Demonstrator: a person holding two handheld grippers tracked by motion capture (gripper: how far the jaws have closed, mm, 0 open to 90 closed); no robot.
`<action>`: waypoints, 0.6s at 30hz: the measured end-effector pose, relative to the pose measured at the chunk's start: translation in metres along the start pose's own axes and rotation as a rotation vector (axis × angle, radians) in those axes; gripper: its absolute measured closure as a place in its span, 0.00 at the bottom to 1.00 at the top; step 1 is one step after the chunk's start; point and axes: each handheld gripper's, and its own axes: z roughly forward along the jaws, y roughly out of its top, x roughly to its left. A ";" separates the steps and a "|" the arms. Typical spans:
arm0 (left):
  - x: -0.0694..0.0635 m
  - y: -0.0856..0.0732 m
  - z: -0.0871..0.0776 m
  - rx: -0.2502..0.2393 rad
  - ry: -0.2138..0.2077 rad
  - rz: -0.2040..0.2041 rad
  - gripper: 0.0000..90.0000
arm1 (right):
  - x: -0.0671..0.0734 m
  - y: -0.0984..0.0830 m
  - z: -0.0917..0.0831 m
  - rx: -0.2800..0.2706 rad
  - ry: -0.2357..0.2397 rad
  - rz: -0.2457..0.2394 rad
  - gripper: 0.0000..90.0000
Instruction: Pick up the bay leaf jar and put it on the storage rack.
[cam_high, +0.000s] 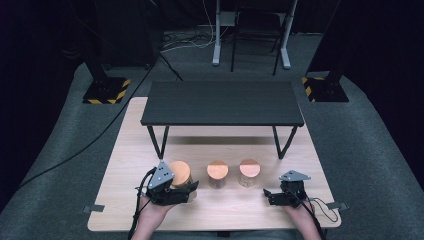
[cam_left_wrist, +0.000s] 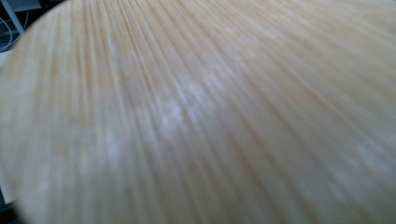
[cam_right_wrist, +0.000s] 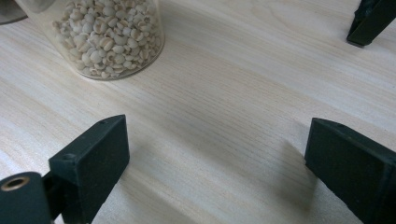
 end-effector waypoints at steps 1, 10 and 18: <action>0.000 0.001 -0.001 0.000 0.002 0.000 0.28 | 0.000 0.000 0.000 0.000 0.000 0.000 0.06; 0.001 0.009 -0.005 0.001 0.006 0.006 0.28 | 0.000 0.000 0.000 0.000 0.001 -0.001 0.06; 0.003 0.020 -0.009 0.002 0.013 0.014 0.28 | 0.000 0.000 0.000 -0.001 0.002 -0.003 0.07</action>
